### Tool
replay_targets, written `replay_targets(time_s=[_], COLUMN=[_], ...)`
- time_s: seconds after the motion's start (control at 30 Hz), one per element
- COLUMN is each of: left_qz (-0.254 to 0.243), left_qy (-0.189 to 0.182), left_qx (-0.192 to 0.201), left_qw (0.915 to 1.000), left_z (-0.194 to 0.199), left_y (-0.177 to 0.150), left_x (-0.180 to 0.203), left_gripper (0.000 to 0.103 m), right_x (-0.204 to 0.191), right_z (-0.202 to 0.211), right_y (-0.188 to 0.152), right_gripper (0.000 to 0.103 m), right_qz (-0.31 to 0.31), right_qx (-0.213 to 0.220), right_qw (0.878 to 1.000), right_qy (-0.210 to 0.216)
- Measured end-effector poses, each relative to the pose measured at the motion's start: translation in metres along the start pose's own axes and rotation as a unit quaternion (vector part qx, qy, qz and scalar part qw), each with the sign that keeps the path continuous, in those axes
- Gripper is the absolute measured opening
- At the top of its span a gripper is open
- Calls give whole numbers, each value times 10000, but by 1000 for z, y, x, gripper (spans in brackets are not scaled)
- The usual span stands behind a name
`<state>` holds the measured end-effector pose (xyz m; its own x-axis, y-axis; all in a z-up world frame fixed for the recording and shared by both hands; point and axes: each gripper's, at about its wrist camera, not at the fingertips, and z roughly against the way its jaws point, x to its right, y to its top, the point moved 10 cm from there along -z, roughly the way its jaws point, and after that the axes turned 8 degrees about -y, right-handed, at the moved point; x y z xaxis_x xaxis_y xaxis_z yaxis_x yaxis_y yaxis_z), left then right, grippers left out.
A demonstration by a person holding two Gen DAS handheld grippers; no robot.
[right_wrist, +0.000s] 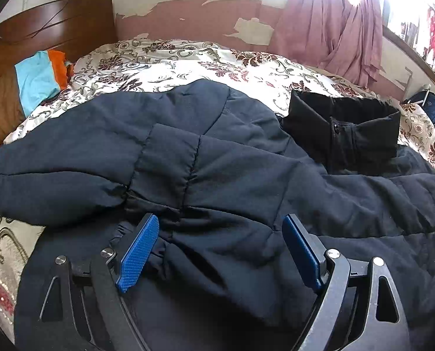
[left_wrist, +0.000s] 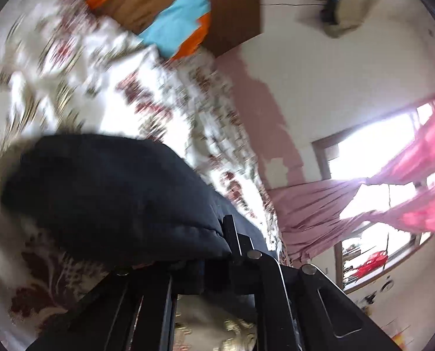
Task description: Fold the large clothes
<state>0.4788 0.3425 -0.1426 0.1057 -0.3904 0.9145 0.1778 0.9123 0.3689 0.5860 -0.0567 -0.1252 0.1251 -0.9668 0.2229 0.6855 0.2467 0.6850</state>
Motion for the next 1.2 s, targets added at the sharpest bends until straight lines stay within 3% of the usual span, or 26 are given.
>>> replay_targets(time_s=[0.1, 0.2, 0.37, 0.47, 0.63, 0.83, 1.0, 1.2], left_qz=[-757, -1529, -2456, -2934, -3878, -4646, -4855, -5148], left_qy=[-79, -325, -1045, -1256, -1639, -1810, -1678, -1102], left_qx=[194, 271, 75, -161, -808, -1816, -2669, -3650], left_qw=[9969, 9873, 9637, 9476, 9034, 8476, 8154, 7678], left_z=[7, 14, 19, 17, 16, 15, 3, -9], left_y=[4, 1, -38, -73, -156, -252, -317, -388], left_x=[43, 94, 182, 221, 273, 288, 267, 222], left_gripper=[10, 10, 10, 10, 10, 10, 10, 10], right_x=[12, 32, 85, 122, 193, 247, 276, 290], right_z=[22, 46, 78, 90, 106, 105, 96, 93], right_y=[2, 1, -15, -30, -60, -94, -119, -147], right_gripper=[82, 82, 82, 82, 82, 82, 82, 82], right_qz=[72, 13, -233, -389, -850, -1564, -1989, -2466], right_qx=[222, 393, 504, 483, 440, 279, 162, -1], right_qw=[9997, 9991, 9982, 9979, 9953, 9869, 9790, 9656], right_qy=[83, 171, 245, 207, 117, 291, 409, 824])
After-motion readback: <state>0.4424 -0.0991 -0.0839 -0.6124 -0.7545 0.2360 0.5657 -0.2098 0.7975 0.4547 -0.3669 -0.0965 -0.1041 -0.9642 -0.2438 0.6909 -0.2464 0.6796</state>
